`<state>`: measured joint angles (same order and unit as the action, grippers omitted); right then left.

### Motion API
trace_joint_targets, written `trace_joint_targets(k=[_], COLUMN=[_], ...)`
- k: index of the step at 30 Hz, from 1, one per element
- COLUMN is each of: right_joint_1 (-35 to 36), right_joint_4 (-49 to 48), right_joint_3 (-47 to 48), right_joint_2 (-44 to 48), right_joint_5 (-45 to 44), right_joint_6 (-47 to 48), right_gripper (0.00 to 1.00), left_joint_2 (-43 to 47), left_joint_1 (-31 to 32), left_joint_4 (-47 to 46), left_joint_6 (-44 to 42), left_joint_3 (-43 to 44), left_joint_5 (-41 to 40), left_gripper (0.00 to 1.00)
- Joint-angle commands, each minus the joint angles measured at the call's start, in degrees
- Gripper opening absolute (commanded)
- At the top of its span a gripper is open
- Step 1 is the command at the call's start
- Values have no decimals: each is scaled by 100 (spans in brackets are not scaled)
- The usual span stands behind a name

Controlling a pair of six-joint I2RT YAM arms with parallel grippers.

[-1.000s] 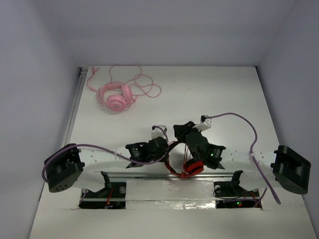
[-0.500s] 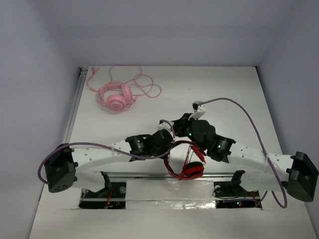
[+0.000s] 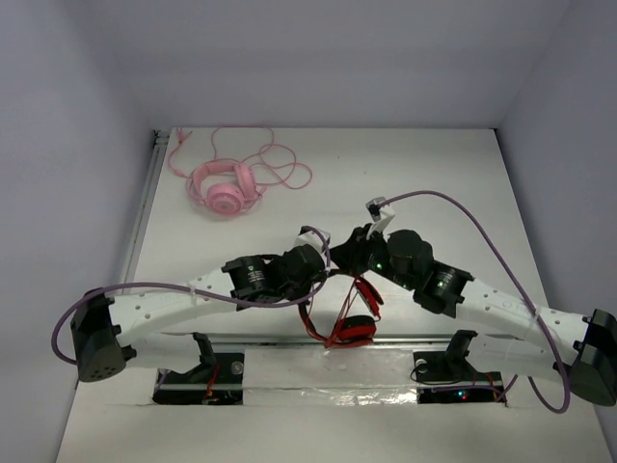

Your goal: Wrap the headphones

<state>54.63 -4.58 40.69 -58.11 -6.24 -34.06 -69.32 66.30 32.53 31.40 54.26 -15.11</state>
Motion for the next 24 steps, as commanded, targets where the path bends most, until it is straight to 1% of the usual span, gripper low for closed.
trace_joint_targets(k=[1,4,7,8,12,13,14,16,17,20,24], right_joint_1=[-23,-93,-373,-609,-1163,-1244,-1314,-1367,-1367,-1367,-1367], right_joint_4=[-710,-931,-1202,-1369,-1545,-1590,-1703,-1783,-1792,-1827,-1784], right_joint_3=[-245,-368,-570,-649,-782,-808,-791,-747,-633,-466,-264], right_joint_2=[28,115,351,396,476,458,380,230,29,-183,-306], right_joint_5=[1140,1353,1695,1966,2636,2767,3204,3689,4118,4831,5501], right_joint_6=[443,742,971,989,1051,1060,1086,1261,1331,1552,1771], right_gripper=[23,24,24,25,29,33,37,46,47,48,51], left_joint_2=[489,612,691,718,972,1008,1017,1008,999,1043,1078], left_joint_1=[23,23,23,23,23,23,23,23,23,23,23], left_joint_4=[-89,68,315,367,403,412,455,517,517,429,456], left_joint_6=[-344,-713,-951,-977,-1179,-1223,-1267,-1407,-1469,-1663,-1786], left_joint_3=[339,541,638,621,630,638,673,709,735,753,911], left_joint_5=[235,578,781,808,1045,1176,1221,1335,1388,1476,1485], left_gripper=[0,0,0,0,0,0,0,0,0,0,0])
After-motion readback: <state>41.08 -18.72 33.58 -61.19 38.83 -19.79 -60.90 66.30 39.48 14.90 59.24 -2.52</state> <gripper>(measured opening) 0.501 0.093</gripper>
